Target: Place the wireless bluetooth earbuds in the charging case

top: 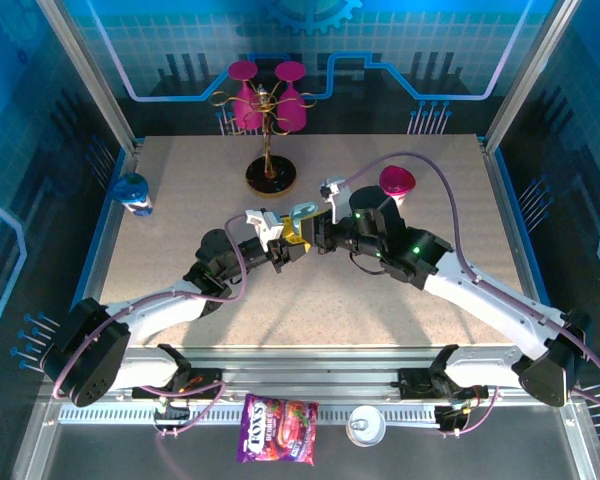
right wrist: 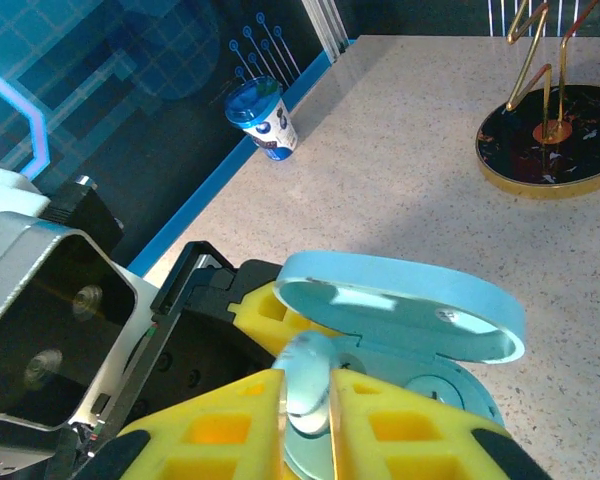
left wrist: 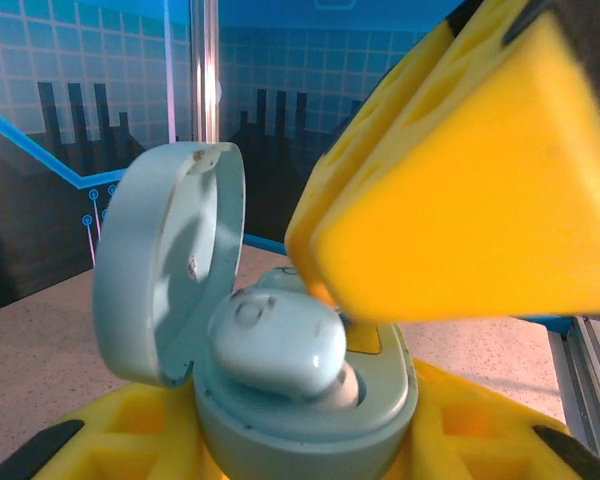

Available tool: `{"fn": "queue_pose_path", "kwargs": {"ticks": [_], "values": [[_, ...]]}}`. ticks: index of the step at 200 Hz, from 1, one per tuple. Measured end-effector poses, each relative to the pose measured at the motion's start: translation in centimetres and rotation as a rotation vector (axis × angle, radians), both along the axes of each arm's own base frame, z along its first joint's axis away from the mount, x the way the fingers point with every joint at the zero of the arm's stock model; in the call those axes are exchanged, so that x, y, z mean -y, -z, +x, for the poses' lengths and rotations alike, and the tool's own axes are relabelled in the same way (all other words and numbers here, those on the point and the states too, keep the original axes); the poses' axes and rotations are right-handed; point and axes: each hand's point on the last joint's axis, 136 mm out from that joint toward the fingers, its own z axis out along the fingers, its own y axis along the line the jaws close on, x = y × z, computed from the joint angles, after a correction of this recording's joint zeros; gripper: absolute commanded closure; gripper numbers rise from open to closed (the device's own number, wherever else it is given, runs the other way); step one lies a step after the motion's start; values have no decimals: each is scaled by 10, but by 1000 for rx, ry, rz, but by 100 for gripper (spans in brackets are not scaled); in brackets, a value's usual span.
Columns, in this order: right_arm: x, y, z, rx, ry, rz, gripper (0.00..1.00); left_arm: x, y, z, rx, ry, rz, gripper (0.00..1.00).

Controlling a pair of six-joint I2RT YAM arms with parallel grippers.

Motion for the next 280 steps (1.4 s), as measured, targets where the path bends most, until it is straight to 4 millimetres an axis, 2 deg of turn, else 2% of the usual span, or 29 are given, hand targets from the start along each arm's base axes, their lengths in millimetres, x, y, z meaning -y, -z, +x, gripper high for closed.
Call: {"fn": "queue_pose_path", "kwargs": {"ticks": [54,82,115,138,167,207,230,280], "values": [[9,-23,-9,52,-4,37,72,1,-4,1,10,0,-4,67],[14,-31,-11,80,-2,44,60,1,-5,1,28,0,5,66],[25,-43,-12,127,25,42,35,2,-1,-2,64,10,41,66],[36,-41,-4,124,66,30,28,6,7,-8,74,49,89,66],[46,-31,14,83,116,-10,26,7,11,-19,89,98,125,66],[46,-11,29,16,130,-64,23,7,5,-28,114,132,130,66],[45,0,27,-19,116,-87,23,7,7,-29,103,137,135,66],[51,1,8,-24,78,-67,23,4,6,-21,90,88,128,66]]}}
